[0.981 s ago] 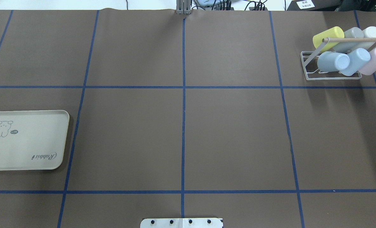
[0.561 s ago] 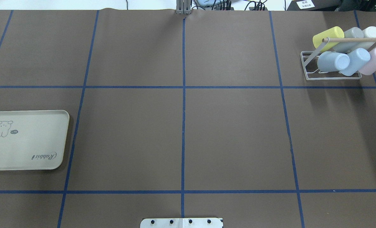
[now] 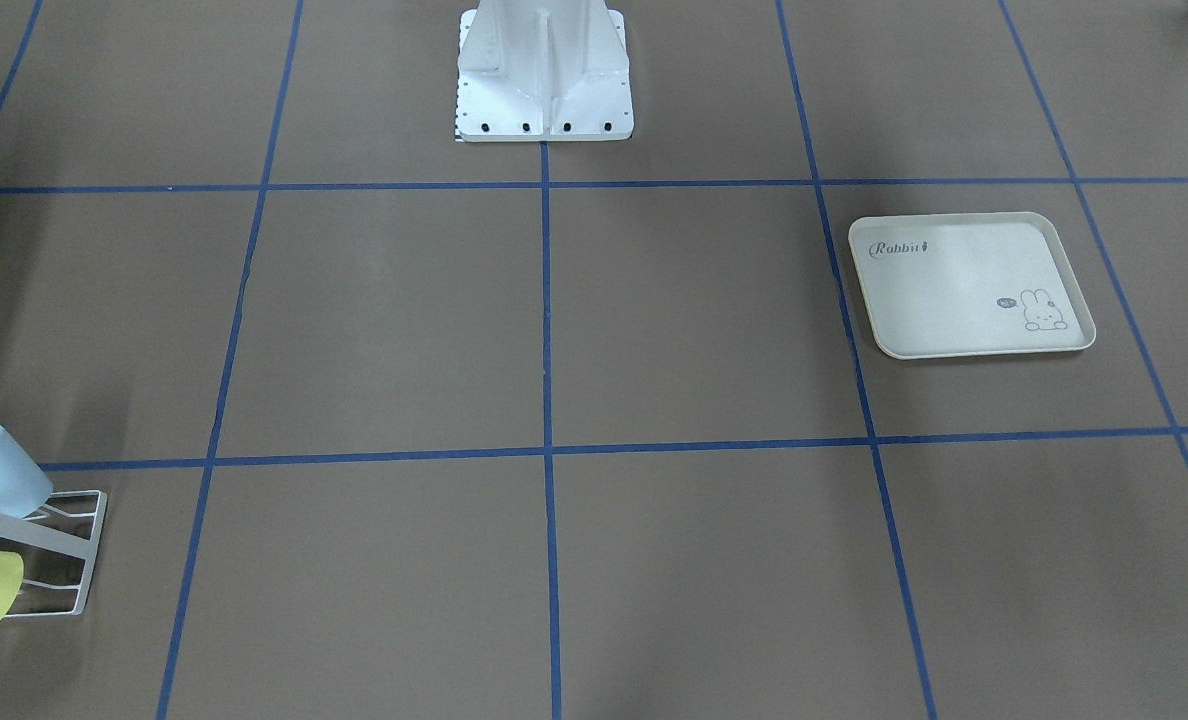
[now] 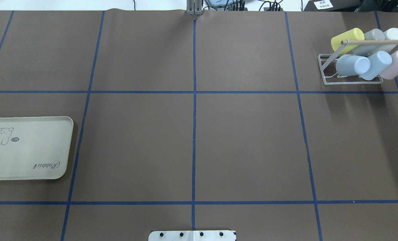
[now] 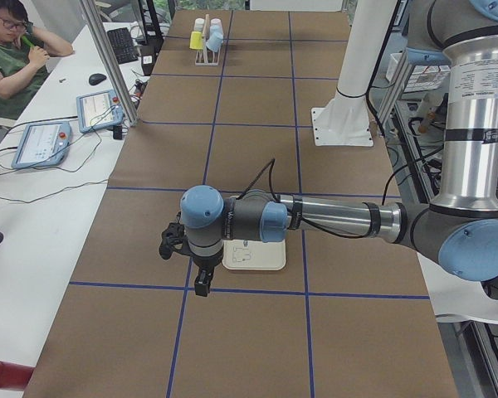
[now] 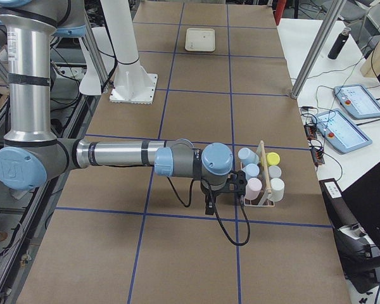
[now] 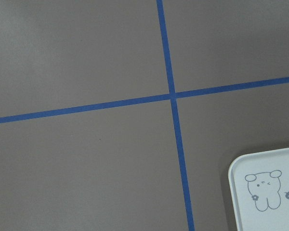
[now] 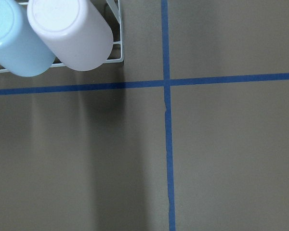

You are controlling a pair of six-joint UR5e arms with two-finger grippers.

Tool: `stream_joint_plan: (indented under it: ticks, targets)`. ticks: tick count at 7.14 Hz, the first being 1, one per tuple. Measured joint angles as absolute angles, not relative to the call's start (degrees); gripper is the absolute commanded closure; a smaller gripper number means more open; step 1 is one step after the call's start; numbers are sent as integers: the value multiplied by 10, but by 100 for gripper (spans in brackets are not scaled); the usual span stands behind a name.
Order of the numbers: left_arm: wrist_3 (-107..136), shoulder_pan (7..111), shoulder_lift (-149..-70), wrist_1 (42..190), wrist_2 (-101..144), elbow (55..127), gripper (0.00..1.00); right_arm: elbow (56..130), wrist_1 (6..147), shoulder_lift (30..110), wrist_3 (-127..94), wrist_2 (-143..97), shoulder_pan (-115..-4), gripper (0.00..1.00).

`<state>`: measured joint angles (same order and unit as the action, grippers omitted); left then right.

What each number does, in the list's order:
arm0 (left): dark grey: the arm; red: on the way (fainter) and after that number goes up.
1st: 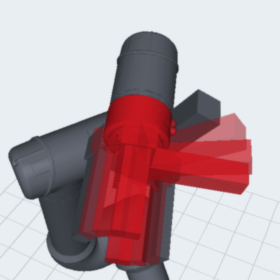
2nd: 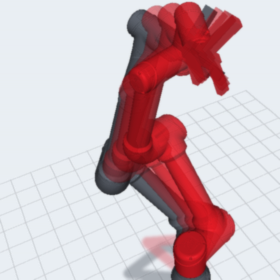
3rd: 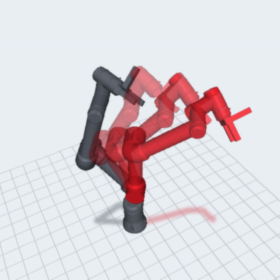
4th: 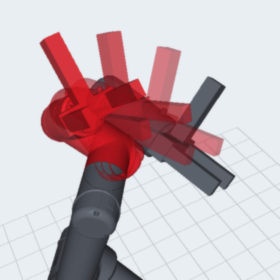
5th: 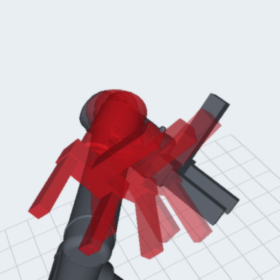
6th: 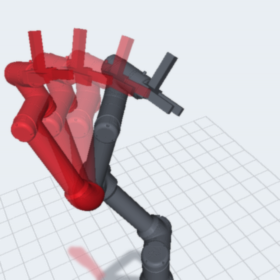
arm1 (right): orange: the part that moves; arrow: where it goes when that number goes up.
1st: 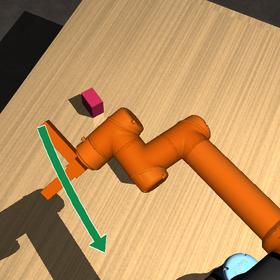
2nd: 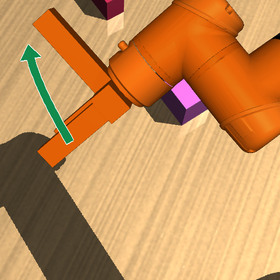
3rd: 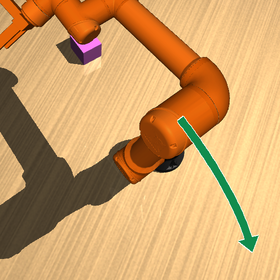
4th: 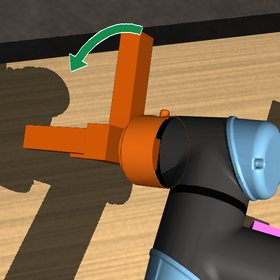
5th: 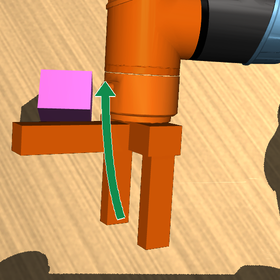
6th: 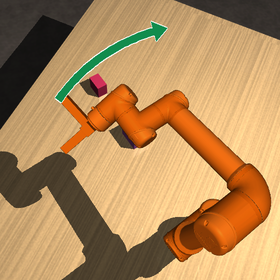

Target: Transfer IKEA cup to right arm and place on rack

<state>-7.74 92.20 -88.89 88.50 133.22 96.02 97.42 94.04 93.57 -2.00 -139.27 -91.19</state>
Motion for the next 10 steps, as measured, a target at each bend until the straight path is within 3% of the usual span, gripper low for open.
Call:
stream_joint_plan:
  ticks: [10]
  targets:
    - [-77, 921, -900, 885, 1331, 951, 0, 973, 935, 939, -19, -1392, -911, 0]
